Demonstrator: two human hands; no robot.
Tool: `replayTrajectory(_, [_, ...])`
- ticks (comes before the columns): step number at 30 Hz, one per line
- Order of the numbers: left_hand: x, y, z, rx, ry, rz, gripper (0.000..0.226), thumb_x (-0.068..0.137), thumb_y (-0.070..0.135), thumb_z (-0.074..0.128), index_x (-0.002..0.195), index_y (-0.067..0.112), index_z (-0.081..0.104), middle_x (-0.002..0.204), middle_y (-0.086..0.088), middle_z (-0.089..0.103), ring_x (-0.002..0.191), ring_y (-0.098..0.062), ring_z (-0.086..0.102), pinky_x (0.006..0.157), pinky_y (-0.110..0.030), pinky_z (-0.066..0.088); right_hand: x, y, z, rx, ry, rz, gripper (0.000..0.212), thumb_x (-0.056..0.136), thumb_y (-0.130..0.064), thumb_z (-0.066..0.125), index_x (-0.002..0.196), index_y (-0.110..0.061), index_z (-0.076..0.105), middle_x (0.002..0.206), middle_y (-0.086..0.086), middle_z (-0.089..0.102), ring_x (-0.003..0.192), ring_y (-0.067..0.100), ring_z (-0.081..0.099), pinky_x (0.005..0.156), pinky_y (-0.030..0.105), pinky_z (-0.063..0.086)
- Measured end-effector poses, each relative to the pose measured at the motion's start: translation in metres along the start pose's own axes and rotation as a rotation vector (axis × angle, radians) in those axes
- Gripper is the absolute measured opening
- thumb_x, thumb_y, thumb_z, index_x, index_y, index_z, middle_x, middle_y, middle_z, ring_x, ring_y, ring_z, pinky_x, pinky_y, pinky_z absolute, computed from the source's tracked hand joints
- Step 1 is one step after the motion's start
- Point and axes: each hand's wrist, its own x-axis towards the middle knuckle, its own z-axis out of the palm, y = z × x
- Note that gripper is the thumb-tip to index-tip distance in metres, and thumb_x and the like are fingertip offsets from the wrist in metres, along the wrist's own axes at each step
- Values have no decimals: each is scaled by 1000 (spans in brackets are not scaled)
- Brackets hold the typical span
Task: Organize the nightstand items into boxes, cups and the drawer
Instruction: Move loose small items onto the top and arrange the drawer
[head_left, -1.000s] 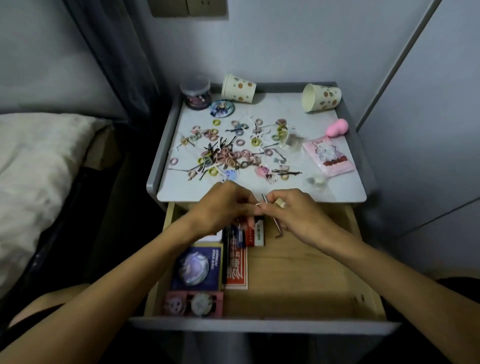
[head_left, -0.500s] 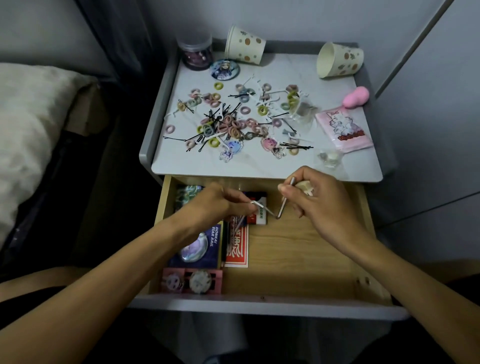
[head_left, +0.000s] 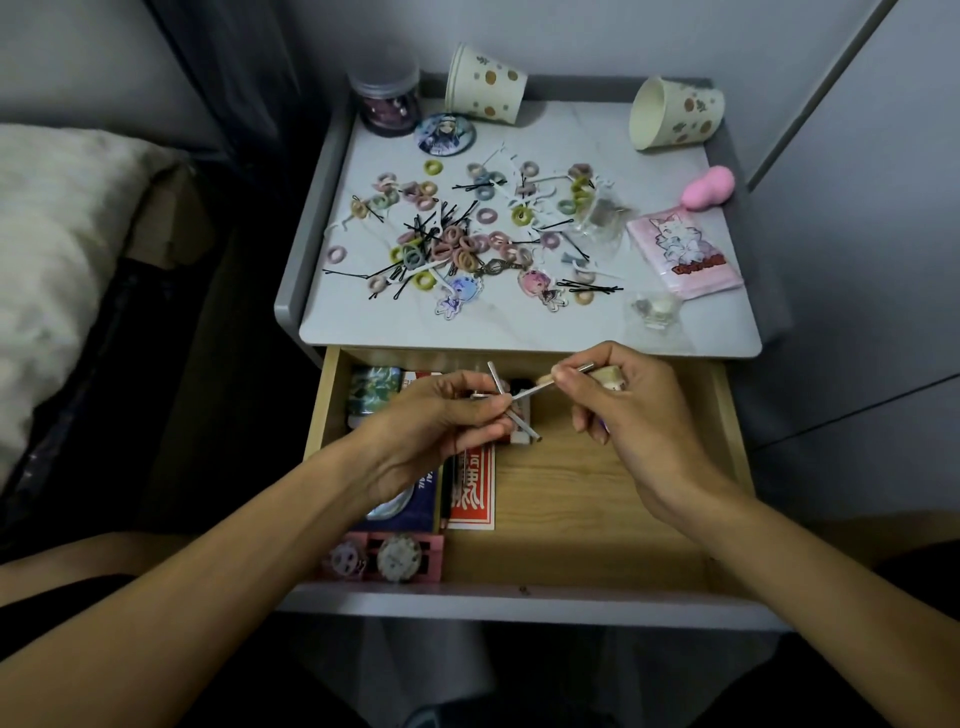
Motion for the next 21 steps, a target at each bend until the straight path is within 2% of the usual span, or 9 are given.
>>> replayTrajectory(3, [-2, 1, 1, -30, -42, 32, 28, 77, 0, 66, 103, 5, 74, 91, -17, 71, 69, -14, 72, 59, -17, 59, -3, 3, 3, 41, -22, 57, 7, 88, -13, 70, 92, -7, 68, 58, -6, 61, 52, 8, 52, 45, 20, 37])
replayTrajectory(6, [-3, 0, 3, -17, -32, 59, 20, 80, 4, 65, 98, 2, 73, 84, -14, 71, 68, -12, 71, 58, -15, 57, -3, 6, 4, 39, -47, 68, 9, 87, -12, 71, 93, -5, 69, 60, -6, 63, 52, 7, 53, 45, 19, 37])
replayTrajectory(9, [-1, 0, -1, -40, 16, 79, 11, 86, 2, 62, 90, 1, 72, 75, -13, 71, 64, -12, 70, 56, -14, 56, -2, 8, 6, -147, -78, -20, 7, 86, -10, 73, 93, -10, 73, 67, -11, 68, 56, 3, 55, 51, 15, 43])
replayTrajectory(12, [-1, 1, -3, -29, 32, 92, 10, 89, 4, 62, 90, -2, 70, 72, -13, 71, 60, -11, 69, 54, -13, 55, -2, 11, 8, -435, -63, -153, 19, 80, -16, 79, 96, -25, 75, 87, -17, 72, 79, -2, 65, 67, 13, 47])
replayTrajectory(16, [-2, 1, -5, 19, 55, 96, 18, 79, 15, 70, 88, 0, 69, 70, -11, 71, 55, -10, 66, 52, -14, 55, -4, 10, 9, -487, -87, -234, 32, 70, -22, 86, 100, -27, 74, 95, -19, 70, 88, -1, 65, 74, 12, 47])
replayTrajectory(19, [-2, 0, -7, 77, 66, 88, 15, 81, 20, 72, 84, 6, 70, 70, -8, 70, 55, -10, 63, 51, -16, 54, -5, 11, 11, -455, -64, -222, 23, 76, -26, 82, 97, -27, 76, 91, -19, 72, 88, -2, 66, 76, 13, 48])
replayTrajectory(21, [-3, -1, -7, 134, 71, 82, 17, 81, 25, 73, 87, 9, 71, 71, -5, 69, 57, -10, 62, 50, -16, 53, -3, 12, 11, -440, -11, -198, 13, 81, -27, 78, 94, -28, 77, 85, -21, 72, 83, -4, 66, 71, 11, 47])
